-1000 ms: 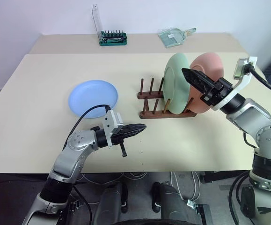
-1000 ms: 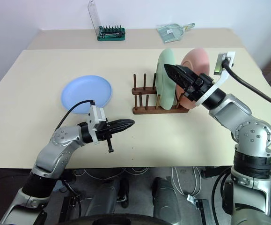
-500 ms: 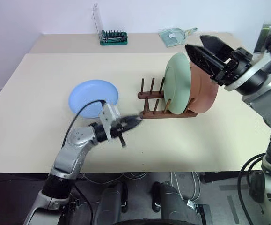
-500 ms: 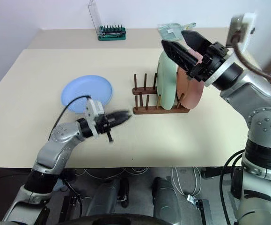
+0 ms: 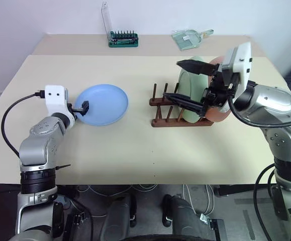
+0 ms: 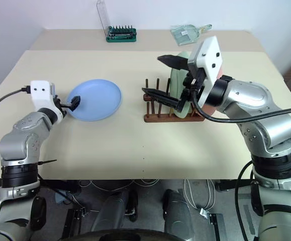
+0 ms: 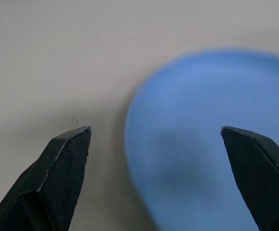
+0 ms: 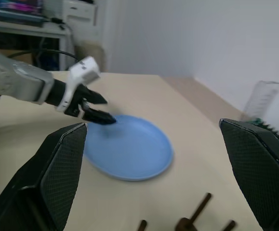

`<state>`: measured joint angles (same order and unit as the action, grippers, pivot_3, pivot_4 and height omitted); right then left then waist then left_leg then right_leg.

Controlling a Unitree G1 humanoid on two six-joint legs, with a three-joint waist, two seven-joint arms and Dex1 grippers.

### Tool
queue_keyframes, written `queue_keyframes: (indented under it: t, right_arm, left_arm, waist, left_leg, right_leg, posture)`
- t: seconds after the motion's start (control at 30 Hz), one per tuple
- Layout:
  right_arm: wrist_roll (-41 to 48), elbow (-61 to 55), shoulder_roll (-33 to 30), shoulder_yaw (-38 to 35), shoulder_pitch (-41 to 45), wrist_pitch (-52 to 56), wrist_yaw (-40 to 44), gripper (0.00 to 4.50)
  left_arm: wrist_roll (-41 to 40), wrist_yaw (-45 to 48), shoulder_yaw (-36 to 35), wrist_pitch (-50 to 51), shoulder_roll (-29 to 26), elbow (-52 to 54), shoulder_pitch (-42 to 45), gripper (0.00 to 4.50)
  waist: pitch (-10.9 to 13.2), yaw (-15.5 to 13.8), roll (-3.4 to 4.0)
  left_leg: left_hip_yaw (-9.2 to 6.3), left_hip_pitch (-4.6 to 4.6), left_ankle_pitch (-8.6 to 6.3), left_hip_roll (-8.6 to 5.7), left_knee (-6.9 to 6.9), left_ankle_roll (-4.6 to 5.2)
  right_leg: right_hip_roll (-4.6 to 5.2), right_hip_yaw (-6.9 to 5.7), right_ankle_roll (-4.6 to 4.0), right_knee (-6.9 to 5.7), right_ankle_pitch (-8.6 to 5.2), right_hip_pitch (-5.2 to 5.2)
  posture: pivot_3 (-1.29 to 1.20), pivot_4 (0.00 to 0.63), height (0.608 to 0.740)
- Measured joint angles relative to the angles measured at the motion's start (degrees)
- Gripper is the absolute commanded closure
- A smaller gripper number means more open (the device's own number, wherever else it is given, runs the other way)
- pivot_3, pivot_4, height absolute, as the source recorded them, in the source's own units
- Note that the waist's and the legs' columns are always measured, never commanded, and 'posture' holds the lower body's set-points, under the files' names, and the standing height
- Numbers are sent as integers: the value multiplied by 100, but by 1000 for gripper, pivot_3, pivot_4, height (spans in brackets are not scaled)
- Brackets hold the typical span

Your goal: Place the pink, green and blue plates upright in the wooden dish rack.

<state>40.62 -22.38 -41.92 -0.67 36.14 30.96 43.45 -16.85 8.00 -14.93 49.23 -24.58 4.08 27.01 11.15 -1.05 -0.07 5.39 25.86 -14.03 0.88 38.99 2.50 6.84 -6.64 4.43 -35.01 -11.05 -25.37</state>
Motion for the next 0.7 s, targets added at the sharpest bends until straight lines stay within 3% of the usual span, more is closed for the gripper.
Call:
queue_keyframes:
  t: [0.13,0.2,0.27,0.47,0.7]
  right_arm:
    - [-84,-11,30,6,-107,-16,123,0]
    - [-116,-33,34,7,-210,-13,155,0]
    - [-163,-120,28,4,-294,-13,185,0]
    - [-337,-295,19,7,-420,-9,236,0]
    - [-914,-325,10,198,-413,-130,267,0]
  left_arm:
    - [-11,-118,-13,388,62,-213,216,77]
    - [-36,-170,-79,475,151,-388,282,590]
    - [-59,-222,-177,527,198,-540,309,1349]
    - [-73,-371,-434,448,235,-671,397,4467]
    - [-147,-389,-509,-222,596,-306,480,4467]
  waist:
    - [3,28,-5]
    - [3,31,-5]
    - [4,37,-6]
    - [3,21,-8]
    - [6,9,-16]
  left_leg:
    - [1,-1,1,2,-3,-1]
    - [1,0,2,2,-4,-2]
    - [2,-1,2,3,-3,-3]
    - [1,-2,-5,3,-2,-20]
    - [0,0,-5,2,-2,-22]
  right_leg:
    - [-1,0,1,-1,2,-2]
    - [-1,0,5,-3,5,-4]
    - [-1,1,4,-4,5,-5]
    - [1,0,-3,-4,4,-4]
    - [6,0,-6,-2,5,-3]
  posture:
    - [0,150,740]
    - [0,150,740]
    - [0,150,740]
    - [0,150,740]
    - [0,150,740]
